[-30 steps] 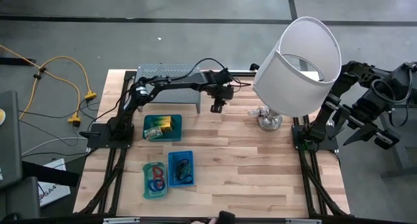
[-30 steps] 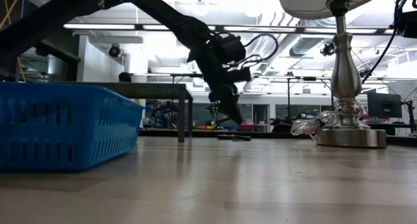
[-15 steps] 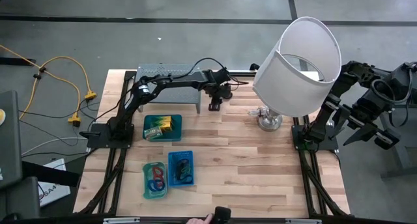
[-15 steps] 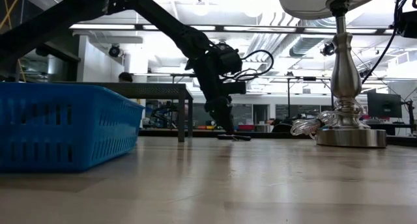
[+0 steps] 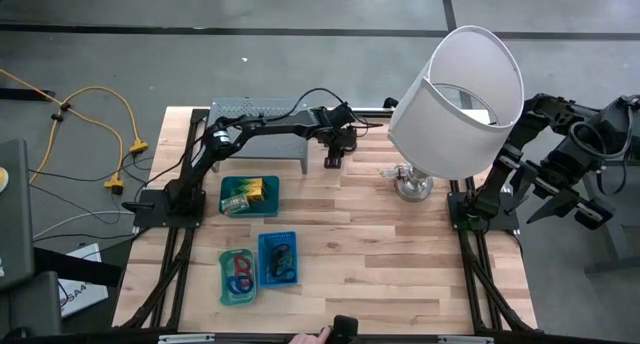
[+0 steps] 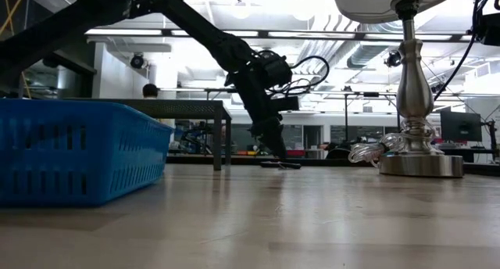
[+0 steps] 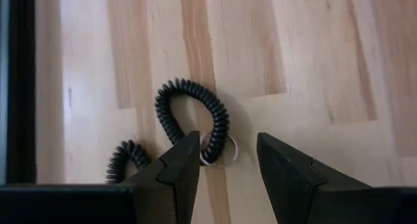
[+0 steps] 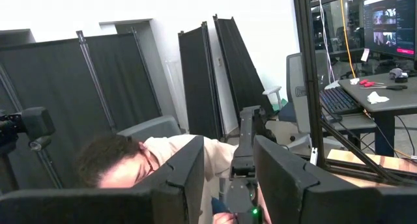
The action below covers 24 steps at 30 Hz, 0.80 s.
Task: Pick & Place Office Desk Supplies
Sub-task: Put the top black spring keychain into the green bin
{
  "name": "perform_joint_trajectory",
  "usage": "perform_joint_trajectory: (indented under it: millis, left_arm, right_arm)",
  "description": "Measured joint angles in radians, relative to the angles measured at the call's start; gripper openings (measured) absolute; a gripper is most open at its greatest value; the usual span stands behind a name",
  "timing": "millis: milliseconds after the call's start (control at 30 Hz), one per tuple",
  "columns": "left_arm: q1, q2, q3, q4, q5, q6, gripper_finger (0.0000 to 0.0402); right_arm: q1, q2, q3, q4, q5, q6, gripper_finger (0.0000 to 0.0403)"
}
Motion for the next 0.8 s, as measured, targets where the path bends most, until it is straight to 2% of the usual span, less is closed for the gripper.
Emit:
perform_joint_trajectory:
  millis: [800]
  left_arm:
    - [0.014,0.015,0.012,-0.044,-0.020,-0.045,0.0146]
  right_arm:
    - [0.000,0.000,0.000,0.000,0.000,0.000,0.0120]
